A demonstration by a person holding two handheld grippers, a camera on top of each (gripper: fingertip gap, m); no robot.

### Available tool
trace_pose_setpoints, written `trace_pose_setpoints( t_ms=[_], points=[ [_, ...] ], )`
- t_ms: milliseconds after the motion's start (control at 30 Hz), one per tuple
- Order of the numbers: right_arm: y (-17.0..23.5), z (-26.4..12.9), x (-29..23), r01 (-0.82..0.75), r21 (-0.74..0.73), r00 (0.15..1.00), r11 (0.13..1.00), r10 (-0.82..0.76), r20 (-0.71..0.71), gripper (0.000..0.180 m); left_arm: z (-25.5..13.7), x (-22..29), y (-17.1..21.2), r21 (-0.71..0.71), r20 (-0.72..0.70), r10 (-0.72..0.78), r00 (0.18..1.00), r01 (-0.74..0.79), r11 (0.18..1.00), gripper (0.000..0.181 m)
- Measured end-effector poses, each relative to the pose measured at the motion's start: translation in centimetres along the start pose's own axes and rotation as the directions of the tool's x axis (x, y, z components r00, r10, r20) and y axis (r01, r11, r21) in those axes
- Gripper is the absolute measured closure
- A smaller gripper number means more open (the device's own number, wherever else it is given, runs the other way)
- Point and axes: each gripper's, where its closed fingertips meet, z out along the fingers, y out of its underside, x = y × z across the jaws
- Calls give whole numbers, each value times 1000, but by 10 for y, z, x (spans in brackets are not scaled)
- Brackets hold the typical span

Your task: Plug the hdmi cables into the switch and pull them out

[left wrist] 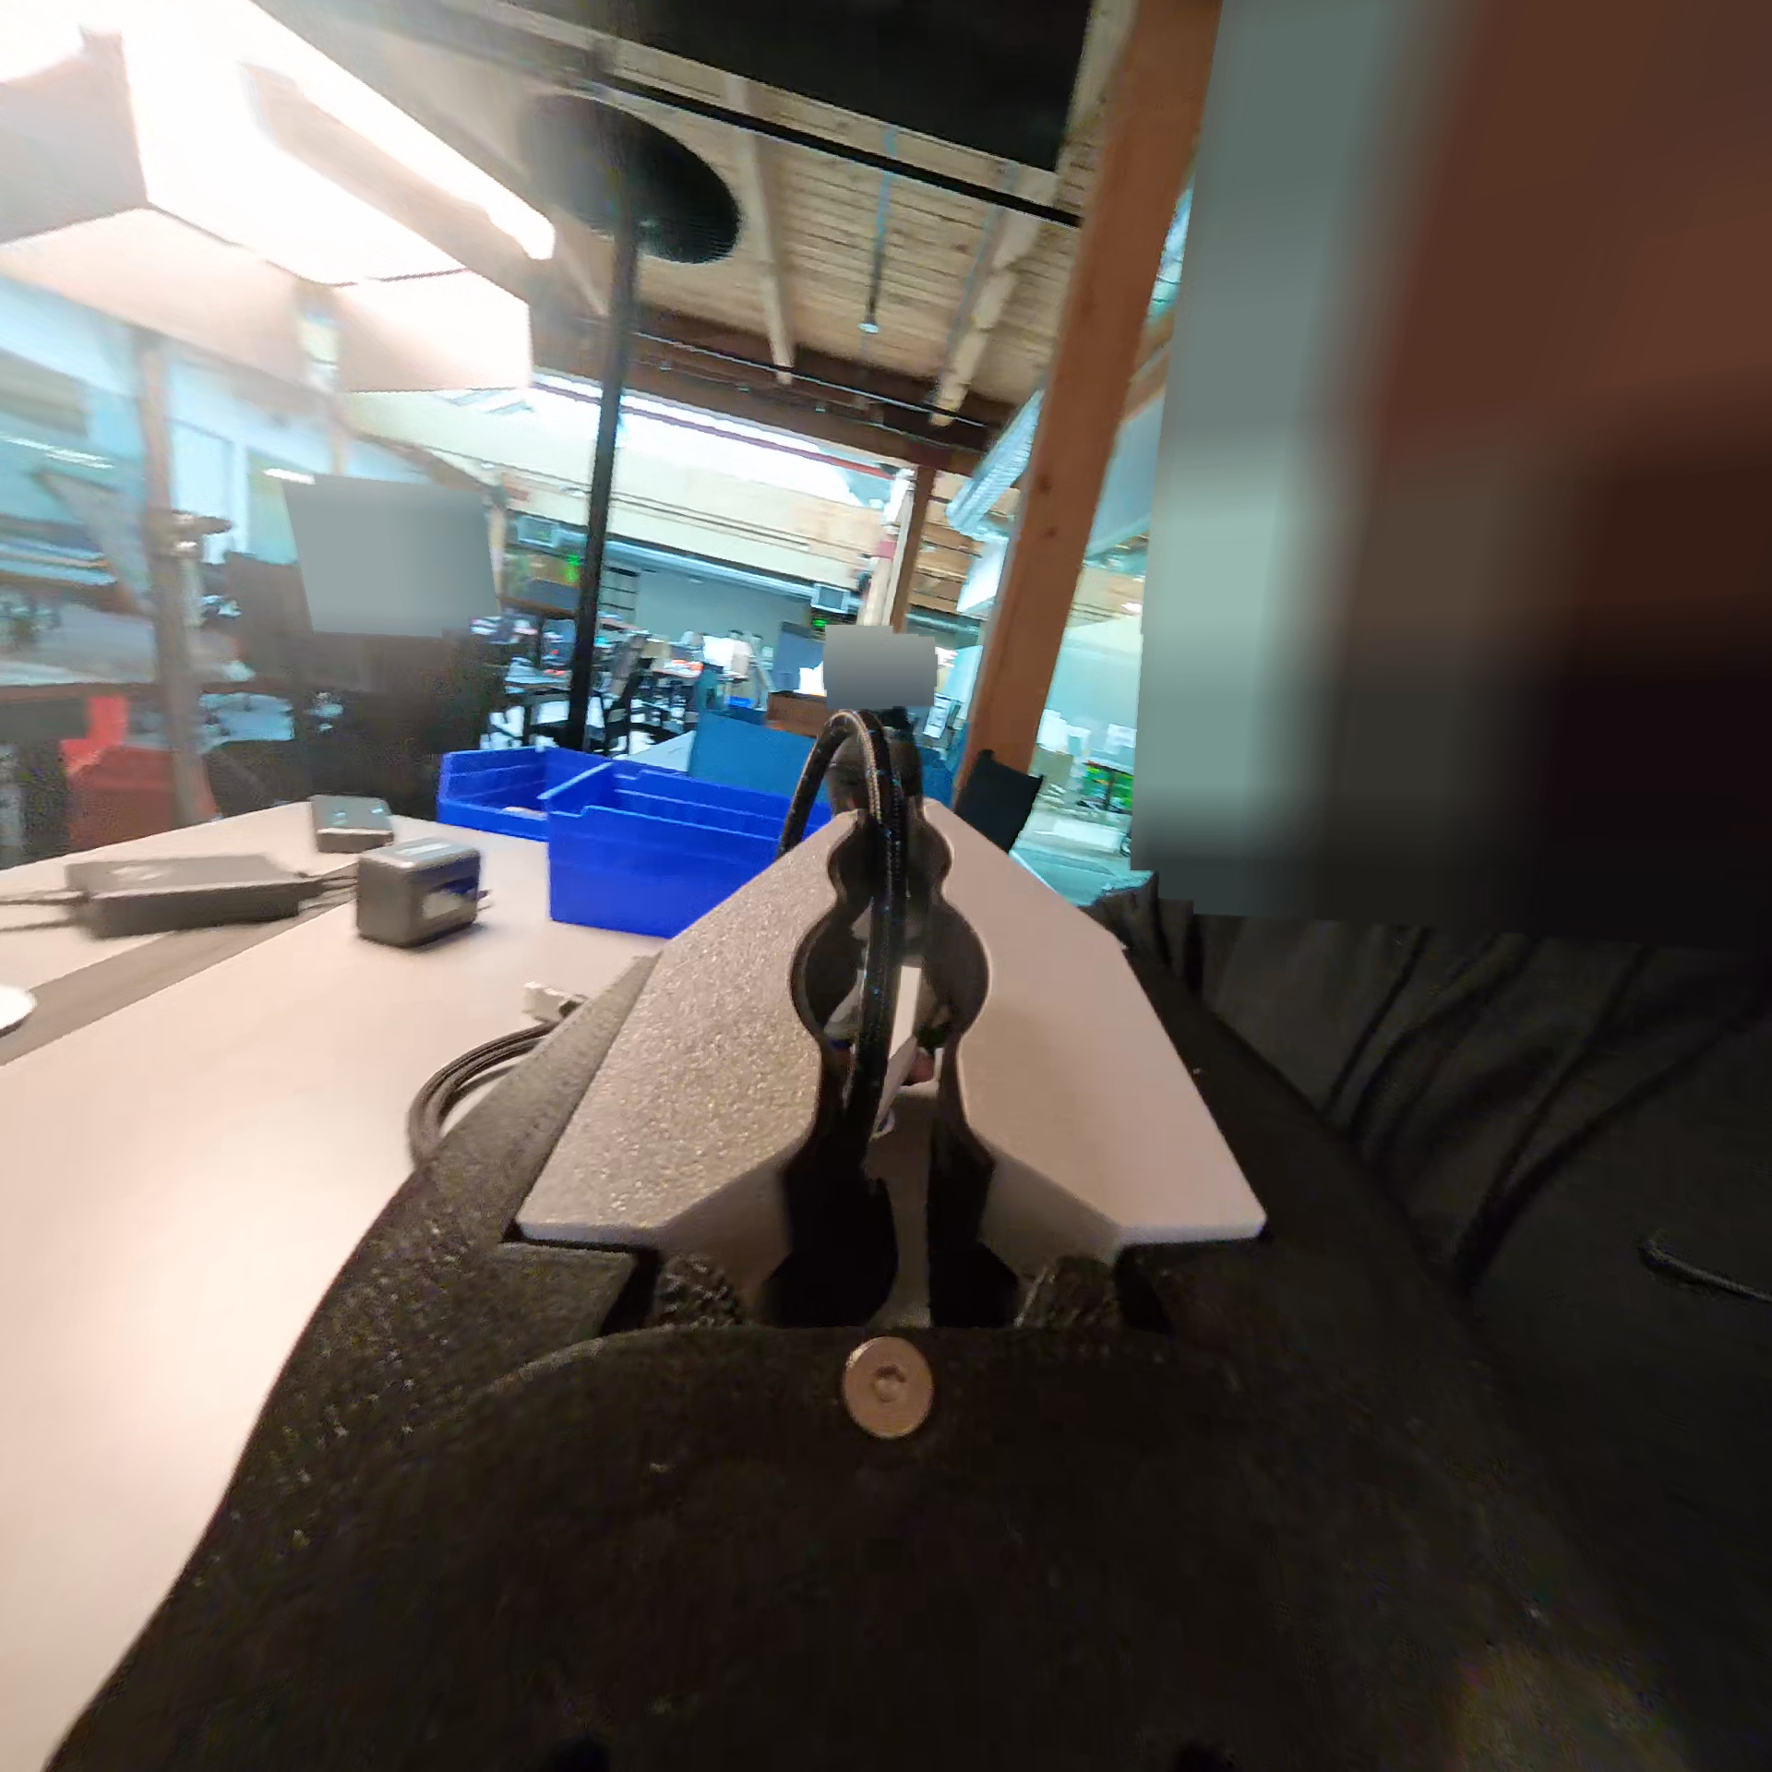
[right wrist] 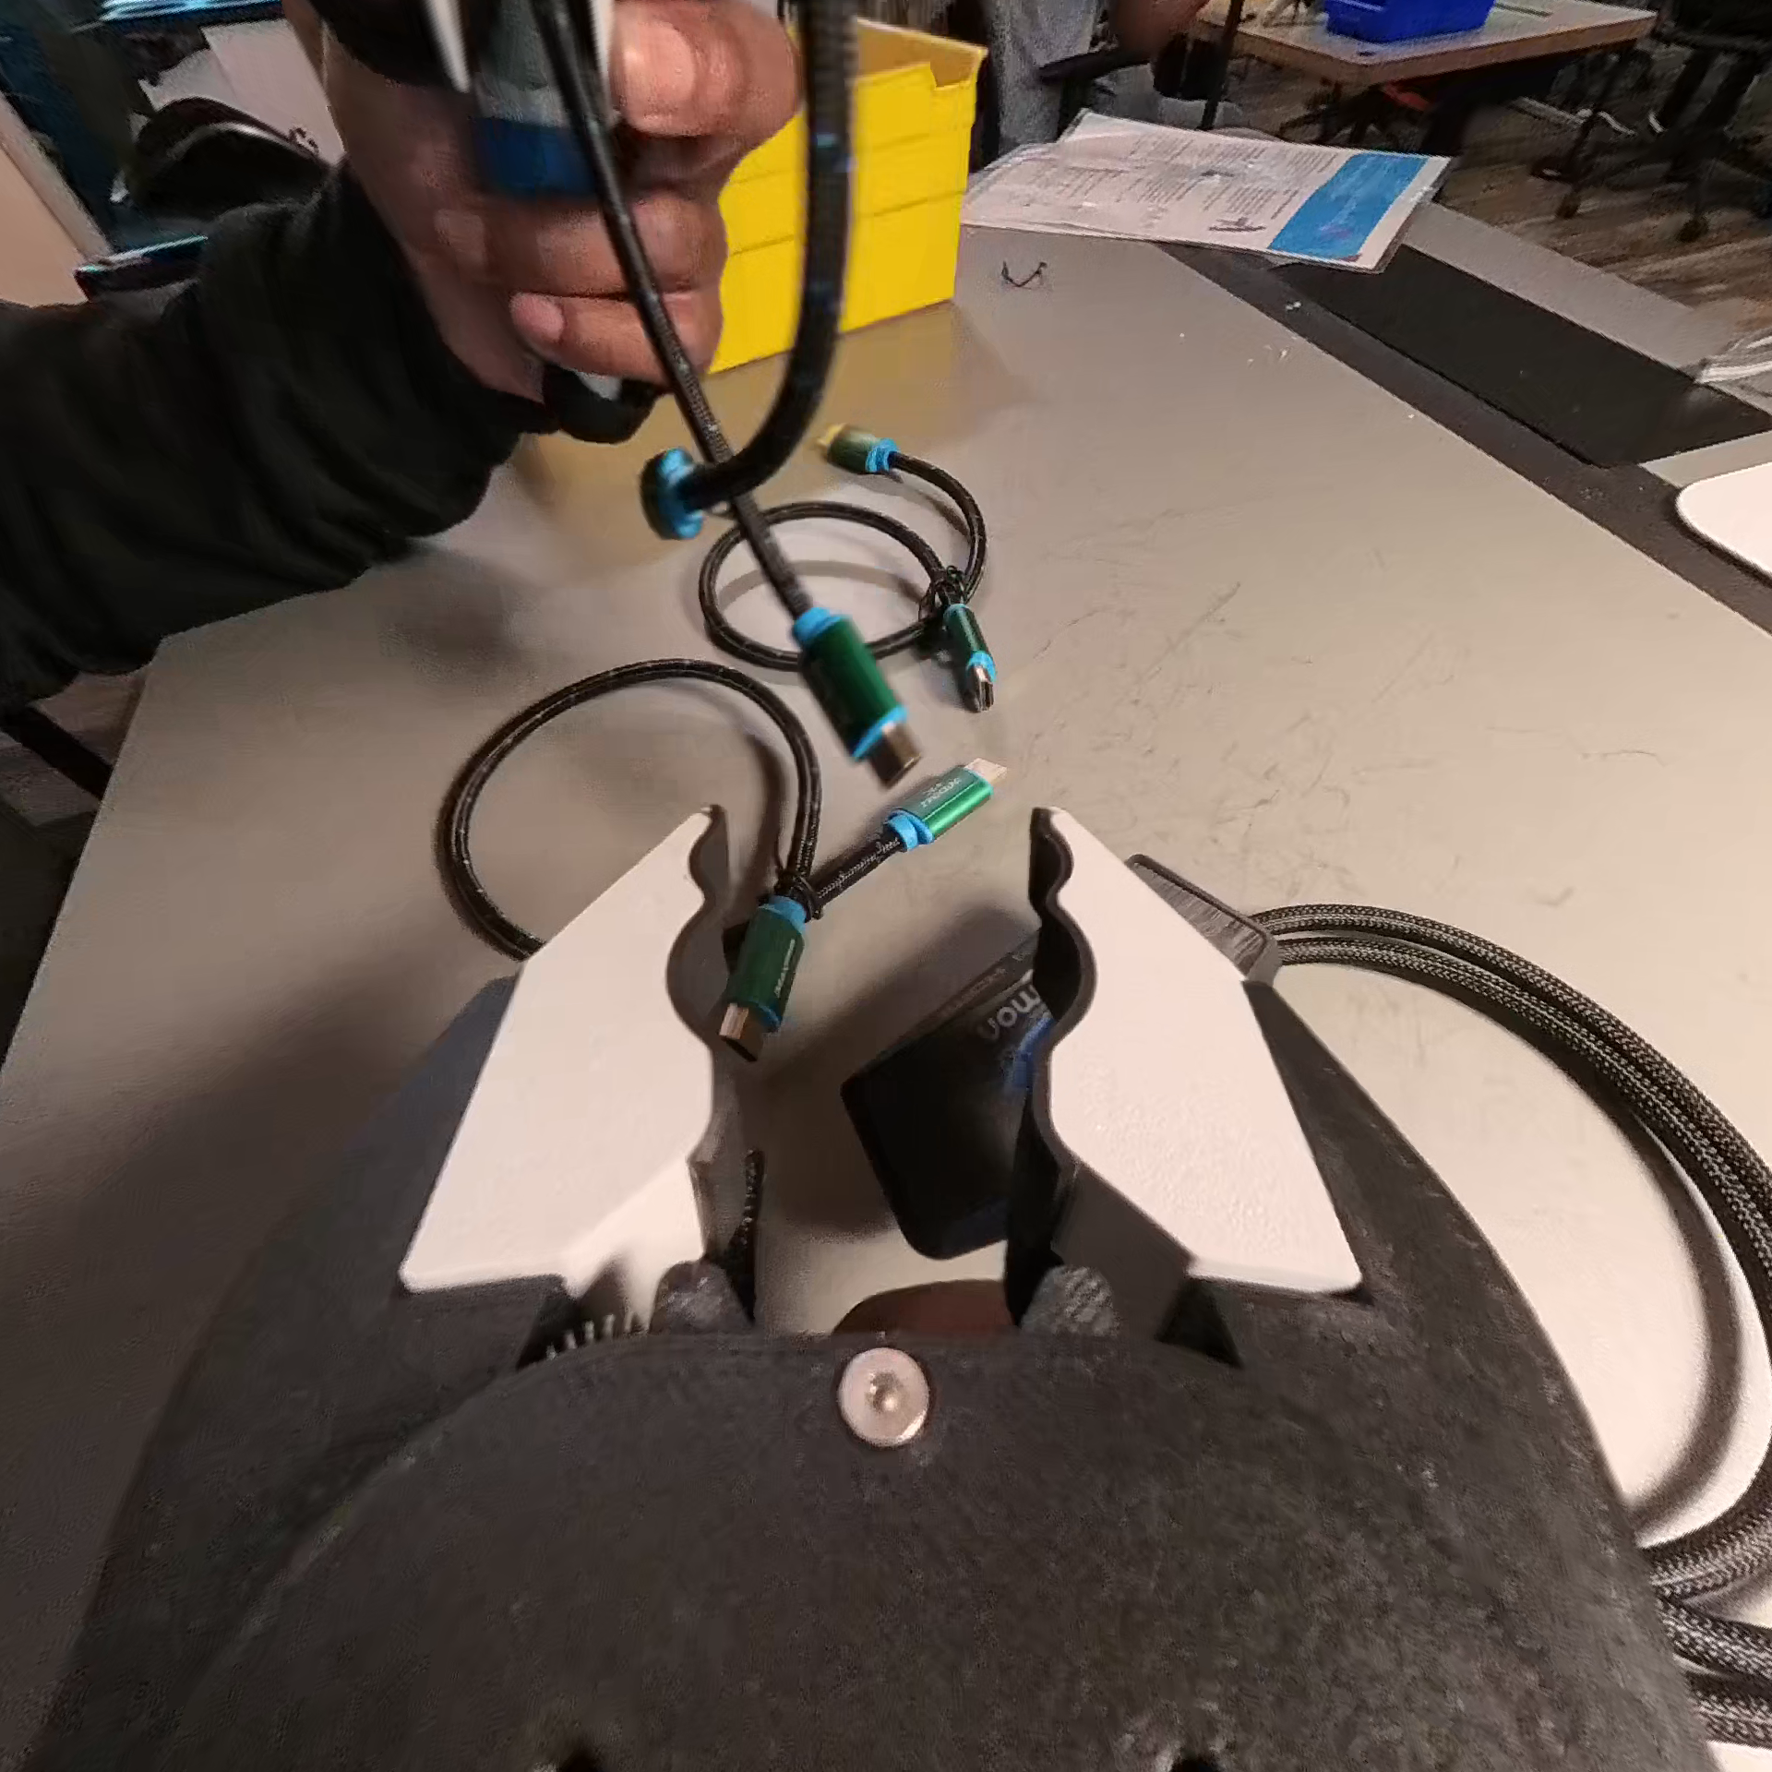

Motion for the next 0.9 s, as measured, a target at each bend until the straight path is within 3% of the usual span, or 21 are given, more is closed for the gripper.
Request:
trace_pose_setpoints(
  t_ms=[167,300,467,533,700,800,900],
  points=[
    [9,4,-23,39,-61,995,997,-33,94,115,27,18,20,-49,-83,-7,997,3,999,175],
    [14,3,-28,75,-81,991,994,-66,113,160,36,29,29,-68,-133,5,991,-14,998,176],
    [10,-2,-16,246,-49,969,968,-245,23,164,28,35,34,-139,-154,6,988,-28,990,171],
    [6,-7,-10,358,-17,933,934,-358,-40,167,20,42,34,-188,-181,-7,983,-27,982,154],
    [5,-14,-4,646,-39,748,762,-643,-165,167,-2,44,32,-256,-165,60,984,-102,961,135],
    [7,-12,-15,797,-58,582,601,-790,-192,167,-4,26,23,-236,-63,40,997,-54,970,134],
    [7,-9,-28,885,-54,441,462,-871,-214,167,5,9,40,-291,10,-19,1000,21,957,133]
  ],
)
